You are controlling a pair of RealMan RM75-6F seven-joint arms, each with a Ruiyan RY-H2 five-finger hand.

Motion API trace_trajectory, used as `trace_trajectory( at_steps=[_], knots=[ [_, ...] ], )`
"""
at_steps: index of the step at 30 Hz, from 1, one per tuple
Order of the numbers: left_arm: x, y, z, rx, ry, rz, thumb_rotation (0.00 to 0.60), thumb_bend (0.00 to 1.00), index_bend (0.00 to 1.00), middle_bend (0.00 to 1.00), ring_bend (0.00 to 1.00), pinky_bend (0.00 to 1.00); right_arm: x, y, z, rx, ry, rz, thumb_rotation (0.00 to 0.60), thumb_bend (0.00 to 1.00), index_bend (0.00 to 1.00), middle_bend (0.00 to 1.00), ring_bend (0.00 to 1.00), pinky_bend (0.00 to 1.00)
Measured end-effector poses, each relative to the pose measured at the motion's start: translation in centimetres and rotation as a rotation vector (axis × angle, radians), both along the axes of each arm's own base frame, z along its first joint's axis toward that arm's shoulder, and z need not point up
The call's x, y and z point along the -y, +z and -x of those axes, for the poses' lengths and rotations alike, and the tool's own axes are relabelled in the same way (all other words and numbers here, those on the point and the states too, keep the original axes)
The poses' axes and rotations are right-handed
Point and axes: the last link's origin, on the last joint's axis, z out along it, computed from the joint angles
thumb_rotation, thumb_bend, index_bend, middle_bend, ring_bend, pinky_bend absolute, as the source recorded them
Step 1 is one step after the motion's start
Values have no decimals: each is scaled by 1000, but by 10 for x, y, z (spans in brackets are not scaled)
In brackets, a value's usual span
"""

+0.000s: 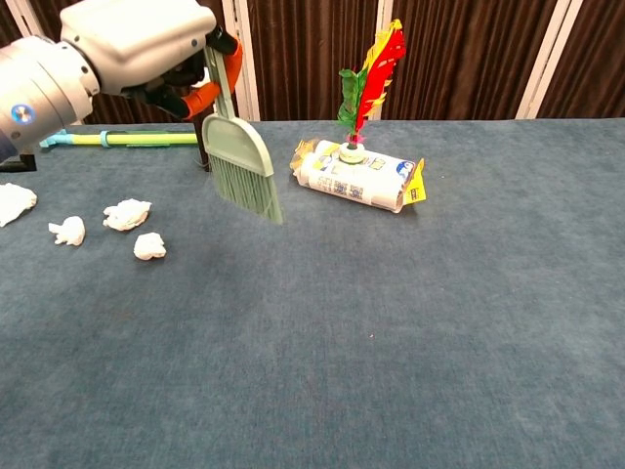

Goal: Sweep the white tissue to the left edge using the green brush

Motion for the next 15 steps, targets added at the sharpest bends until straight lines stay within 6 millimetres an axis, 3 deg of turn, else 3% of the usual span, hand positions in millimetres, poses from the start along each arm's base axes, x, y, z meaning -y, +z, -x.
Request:
trace_trajectory(
  at_steps=[6, 15],
  knots=[
    [-15, -9, 22, -42, -78, 2, 600, 692, 772, 1000, 1000, 1000, 1, 0, 2, 0, -10, 2, 600, 375, 0, 0, 0, 0],
    [-9, -32, 51, -18, -55, 80, 600, 690, 772, 1000, 1000, 1000, 1, -1, 1, -3, -13, 3, 600, 376, 0, 0, 0, 0]
  ],
)
